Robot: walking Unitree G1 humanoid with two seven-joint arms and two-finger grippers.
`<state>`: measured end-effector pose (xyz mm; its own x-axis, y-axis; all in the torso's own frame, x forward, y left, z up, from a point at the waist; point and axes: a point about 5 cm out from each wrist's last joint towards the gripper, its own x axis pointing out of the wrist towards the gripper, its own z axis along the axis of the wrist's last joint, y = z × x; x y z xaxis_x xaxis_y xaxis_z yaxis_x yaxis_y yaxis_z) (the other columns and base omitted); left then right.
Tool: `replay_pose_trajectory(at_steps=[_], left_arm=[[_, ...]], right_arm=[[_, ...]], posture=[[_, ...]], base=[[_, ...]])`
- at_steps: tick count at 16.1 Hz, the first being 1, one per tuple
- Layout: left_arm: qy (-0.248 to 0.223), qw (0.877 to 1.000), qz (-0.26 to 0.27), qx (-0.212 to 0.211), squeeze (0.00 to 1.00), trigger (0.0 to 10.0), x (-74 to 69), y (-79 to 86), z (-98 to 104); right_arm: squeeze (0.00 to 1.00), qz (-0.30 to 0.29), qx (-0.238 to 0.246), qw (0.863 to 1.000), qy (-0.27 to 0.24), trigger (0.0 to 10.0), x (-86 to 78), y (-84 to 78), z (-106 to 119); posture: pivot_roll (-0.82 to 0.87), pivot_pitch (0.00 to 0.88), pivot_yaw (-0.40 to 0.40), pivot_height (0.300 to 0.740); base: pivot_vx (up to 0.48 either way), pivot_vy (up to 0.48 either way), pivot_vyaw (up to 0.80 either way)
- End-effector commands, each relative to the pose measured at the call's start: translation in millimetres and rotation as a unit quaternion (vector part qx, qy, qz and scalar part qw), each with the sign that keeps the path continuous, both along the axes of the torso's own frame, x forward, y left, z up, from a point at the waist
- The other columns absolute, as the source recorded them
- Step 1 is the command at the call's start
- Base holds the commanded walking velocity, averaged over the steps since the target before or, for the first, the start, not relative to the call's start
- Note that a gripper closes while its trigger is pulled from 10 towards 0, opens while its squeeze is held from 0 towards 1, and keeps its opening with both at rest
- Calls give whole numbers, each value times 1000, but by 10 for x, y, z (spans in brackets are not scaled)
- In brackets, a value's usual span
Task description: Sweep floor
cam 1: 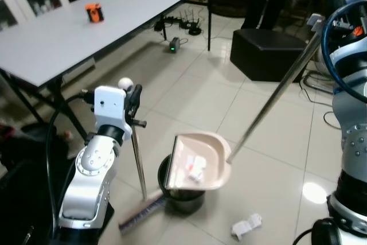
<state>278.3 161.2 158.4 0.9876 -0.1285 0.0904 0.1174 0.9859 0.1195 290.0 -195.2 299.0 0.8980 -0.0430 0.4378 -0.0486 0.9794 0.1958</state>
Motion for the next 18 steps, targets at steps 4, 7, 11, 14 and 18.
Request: replay_pose_trajectory(at_steps=[4,7,11,14,18], left_arm=[[-13,1000,13,14,0,10000,10,72,58],[-12,1000,14,16,0,10000,12,73,50],[-11,1000,17,18,0,10000,4,80,38],[-11,1000,18,18,0,10000,-4,80,32],[-17,1000,15,16,0,10000,-3,59,39]], right_arm=[[0,17,-67,996,-53,10000,-17,176,74],[0,25,-124,988,-83,10000,25,355,28],[0,55,-145,982,-106,10000,118,600,-99],[0,97,-222,961,-133,10000,107,885,-227],[0,157,-247,941,-169,10000,15,1245,-391]], posture=[[-3,0,69,740],[1,0,70,740],[12,0,65,740],[12,0,63,740],[13,0,61,740]], base=[[0,0,0],[0,0,0],[0,0,0],[0,0,0],[0,0,0]])
